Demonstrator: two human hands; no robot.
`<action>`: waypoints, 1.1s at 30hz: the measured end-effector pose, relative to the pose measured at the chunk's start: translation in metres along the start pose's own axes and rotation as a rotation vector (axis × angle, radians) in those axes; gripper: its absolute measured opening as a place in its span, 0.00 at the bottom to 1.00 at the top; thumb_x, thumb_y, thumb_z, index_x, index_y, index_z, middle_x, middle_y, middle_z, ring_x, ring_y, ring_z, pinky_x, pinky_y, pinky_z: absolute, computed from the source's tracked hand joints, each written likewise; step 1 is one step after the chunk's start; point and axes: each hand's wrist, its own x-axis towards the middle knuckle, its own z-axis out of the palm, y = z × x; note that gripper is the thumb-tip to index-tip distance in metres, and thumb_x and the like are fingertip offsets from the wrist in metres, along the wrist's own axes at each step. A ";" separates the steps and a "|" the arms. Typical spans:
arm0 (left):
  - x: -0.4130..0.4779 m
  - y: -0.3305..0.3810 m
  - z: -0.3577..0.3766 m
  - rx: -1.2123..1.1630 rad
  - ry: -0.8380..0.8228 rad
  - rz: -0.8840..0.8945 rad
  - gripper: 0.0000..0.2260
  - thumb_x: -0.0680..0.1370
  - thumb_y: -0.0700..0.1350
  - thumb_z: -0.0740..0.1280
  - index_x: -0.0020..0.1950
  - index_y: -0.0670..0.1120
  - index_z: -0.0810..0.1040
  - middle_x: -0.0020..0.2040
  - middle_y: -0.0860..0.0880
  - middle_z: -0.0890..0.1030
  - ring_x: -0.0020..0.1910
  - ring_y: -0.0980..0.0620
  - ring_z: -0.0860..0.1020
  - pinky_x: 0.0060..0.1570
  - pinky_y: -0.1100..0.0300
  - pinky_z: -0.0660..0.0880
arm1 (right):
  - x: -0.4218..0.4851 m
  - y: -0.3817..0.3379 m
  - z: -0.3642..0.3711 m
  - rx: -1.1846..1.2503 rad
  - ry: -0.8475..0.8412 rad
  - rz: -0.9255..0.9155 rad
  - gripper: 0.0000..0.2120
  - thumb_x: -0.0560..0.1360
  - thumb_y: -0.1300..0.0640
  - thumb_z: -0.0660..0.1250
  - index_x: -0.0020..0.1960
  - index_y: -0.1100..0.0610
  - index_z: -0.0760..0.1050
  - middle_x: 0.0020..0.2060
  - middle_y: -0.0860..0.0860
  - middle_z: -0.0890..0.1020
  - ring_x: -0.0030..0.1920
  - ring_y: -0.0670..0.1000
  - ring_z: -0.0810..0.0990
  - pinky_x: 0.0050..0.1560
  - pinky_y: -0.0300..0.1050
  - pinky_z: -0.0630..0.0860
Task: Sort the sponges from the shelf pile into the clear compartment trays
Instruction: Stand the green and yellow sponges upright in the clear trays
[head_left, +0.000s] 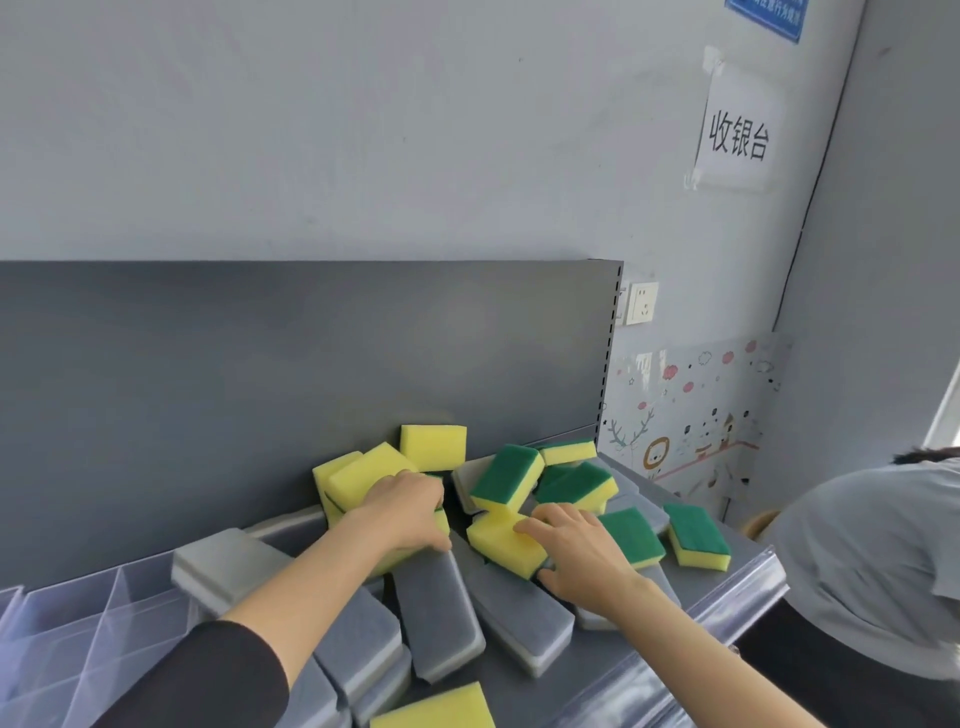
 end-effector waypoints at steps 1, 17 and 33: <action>0.001 0.000 0.001 0.002 0.011 -0.001 0.17 0.68 0.50 0.69 0.31 0.49 0.60 0.33 0.51 0.64 0.37 0.48 0.65 0.31 0.57 0.59 | 0.001 0.000 0.000 0.006 0.012 0.001 0.27 0.74 0.56 0.62 0.71 0.48 0.61 0.68 0.50 0.66 0.68 0.53 0.64 0.68 0.47 0.61; -0.048 0.009 -0.046 -0.218 0.260 0.009 0.18 0.73 0.52 0.67 0.63 0.52 0.76 0.54 0.47 0.79 0.54 0.48 0.75 0.46 0.58 0.69 | -0.031 -0.010 -0.048 0.350 0.307 0.065 0.19 0.76 0.55 0.61 0.66 0.53 0.66 0.59 0.50 0.75 0.57 0.51 0.73 0.50 0.41 0.69; -0.183 -0.003 -0.036 -0.520 0.281 -0.116 0.05 0.76 0.48 0.65 0.48 0.49 0.70 0.32 0.53 0.69 0.31 0.54 0.66 0.30 0.62 0.62 | -0.092 -0.080 -0.060 0.509 0.368 0.015 0.20 0.76 0.54 0.63 0.66 0.56 0.65 0.59 0.53 0.76 0.57 0.53 0.75 0.54 0.44 0.72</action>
